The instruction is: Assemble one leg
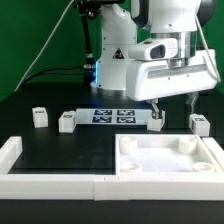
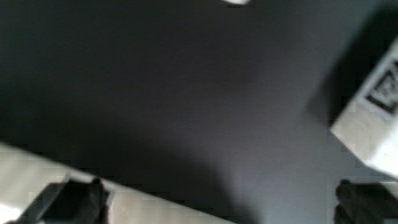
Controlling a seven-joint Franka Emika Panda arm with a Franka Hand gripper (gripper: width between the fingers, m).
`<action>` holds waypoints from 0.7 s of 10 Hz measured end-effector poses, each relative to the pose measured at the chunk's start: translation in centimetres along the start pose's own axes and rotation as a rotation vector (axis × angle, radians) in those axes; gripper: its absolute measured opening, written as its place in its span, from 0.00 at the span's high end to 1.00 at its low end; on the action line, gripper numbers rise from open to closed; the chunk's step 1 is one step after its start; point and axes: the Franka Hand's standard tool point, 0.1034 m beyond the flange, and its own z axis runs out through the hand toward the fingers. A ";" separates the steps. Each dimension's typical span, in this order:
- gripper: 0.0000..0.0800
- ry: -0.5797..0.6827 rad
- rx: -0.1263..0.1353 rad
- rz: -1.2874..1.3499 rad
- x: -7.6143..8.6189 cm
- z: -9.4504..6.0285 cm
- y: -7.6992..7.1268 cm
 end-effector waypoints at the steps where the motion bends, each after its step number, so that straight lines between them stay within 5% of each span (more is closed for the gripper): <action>1: 0.19 -0.001 0.006 0.095 0.1 0.0 -0.7; 3: 0.19 -0.005 0.023 0.349 0.2 0.2 -2.6; 7: 0.19 -0.018 0.035 0.313 0.1 0.9 -7.2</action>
Offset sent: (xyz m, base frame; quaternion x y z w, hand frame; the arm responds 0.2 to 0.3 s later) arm -0.0093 0.0386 -0.0051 0.0091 0.0036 0.1349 0.9908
